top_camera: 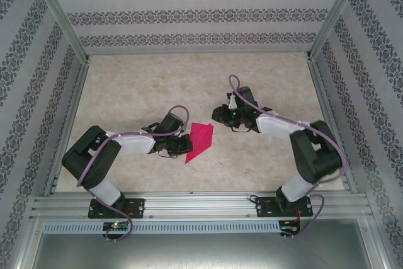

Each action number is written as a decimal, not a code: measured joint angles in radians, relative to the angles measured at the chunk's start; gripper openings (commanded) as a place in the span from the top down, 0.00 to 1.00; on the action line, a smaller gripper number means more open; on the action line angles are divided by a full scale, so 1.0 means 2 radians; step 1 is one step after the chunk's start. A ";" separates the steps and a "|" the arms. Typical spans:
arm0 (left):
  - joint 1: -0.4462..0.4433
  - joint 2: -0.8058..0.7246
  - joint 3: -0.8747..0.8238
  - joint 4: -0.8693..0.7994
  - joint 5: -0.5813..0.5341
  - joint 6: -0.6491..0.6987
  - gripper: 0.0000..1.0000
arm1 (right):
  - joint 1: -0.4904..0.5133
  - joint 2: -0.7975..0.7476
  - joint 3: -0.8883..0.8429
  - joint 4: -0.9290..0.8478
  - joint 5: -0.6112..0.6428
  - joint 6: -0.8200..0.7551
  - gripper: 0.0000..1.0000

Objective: Fold a paper plane with a square sheet of paper (pick it up from the middle)
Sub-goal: Fourth fold the wing at the center of the table, then turn over the paper at the center of the table.

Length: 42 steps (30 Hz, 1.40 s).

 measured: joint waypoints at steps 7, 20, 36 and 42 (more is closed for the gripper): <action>-0.008 -0.031 0.015 -0.060 -0.022 0.010 0.82 | 0.047 -0.056 -0.095 0.002 0.020 0.068 0.59; -0.007 -0.012 0.101 -0.155 -0.099 0.070 0.73 | 0.089 -0.026 -0.122 0.053 0.036 0.136 0.56; -0.006 0.037 0.115 -0.174 -0.101 0.090 0.74 | 0.093 0.010 -0.107 0.074 0.036 0.149 0.55; -0.006 0.041 0.118 -0.177 -0.102 0.090 0.77 | 0.093 0.016 -0.105 0.083 0.034 0.158 0.54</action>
